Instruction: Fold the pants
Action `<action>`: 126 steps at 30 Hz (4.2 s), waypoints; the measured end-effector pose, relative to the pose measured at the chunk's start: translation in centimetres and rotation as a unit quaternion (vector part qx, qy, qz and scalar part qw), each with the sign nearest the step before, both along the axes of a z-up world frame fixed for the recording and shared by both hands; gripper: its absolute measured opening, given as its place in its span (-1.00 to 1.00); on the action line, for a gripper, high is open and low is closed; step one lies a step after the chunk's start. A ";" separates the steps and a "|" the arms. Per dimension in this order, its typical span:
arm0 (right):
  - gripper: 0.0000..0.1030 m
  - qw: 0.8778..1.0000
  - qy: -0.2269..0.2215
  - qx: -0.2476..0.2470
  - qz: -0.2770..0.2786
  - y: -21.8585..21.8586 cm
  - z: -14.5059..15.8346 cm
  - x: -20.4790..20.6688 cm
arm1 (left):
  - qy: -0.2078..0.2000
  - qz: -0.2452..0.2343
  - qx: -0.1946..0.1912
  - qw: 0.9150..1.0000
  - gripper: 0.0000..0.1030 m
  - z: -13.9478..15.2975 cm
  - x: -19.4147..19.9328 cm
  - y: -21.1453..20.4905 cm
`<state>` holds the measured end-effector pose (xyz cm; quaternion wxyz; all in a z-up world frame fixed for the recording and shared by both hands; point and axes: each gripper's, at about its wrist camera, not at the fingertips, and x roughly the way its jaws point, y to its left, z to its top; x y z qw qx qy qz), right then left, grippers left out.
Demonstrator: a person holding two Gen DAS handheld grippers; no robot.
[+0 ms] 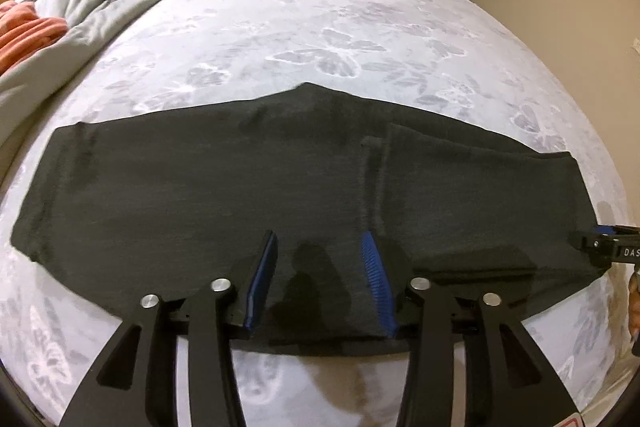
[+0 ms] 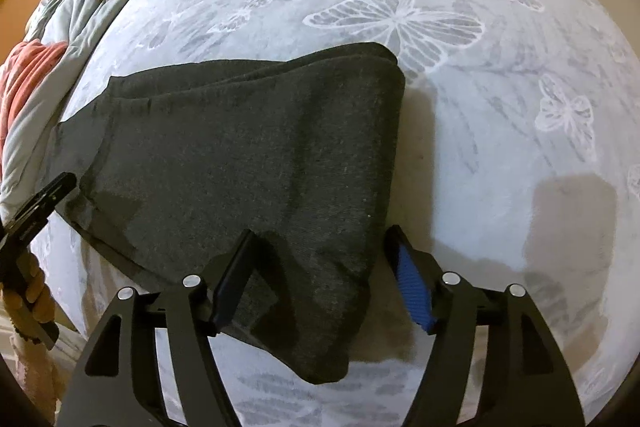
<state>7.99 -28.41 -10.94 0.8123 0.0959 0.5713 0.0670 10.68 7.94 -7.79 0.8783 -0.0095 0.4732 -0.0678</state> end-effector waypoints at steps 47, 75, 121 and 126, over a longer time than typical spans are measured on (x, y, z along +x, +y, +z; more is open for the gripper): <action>0.01 0.995 0.007 0.043 -0.091 -12.9 -0.5 -7.5 | 0.106 0.311 -0.364 0.871 -0.35 -4.3 -6.5 21.0; 0.72 0.965 -0.124 -0.126 -0.195 -12.2 5.1 -7.8 | -0.122 0.125 -0.257 0.951 -0.61 11.9 -6.4 6.9; 0.21 0.983 -0.116 0.022 -0.138 -12.3 5.3 -8.4 | 0.005 -0.024 -0.126 0.992 0.67 2.5 -5.3 -5.9; 0.20 0.982 -0.088 0.124 -0.116 -12.4 3.6 -8.0 | 0.041 -0.005 -0.160 0.986 0.67 0.6 -4.1 -6.0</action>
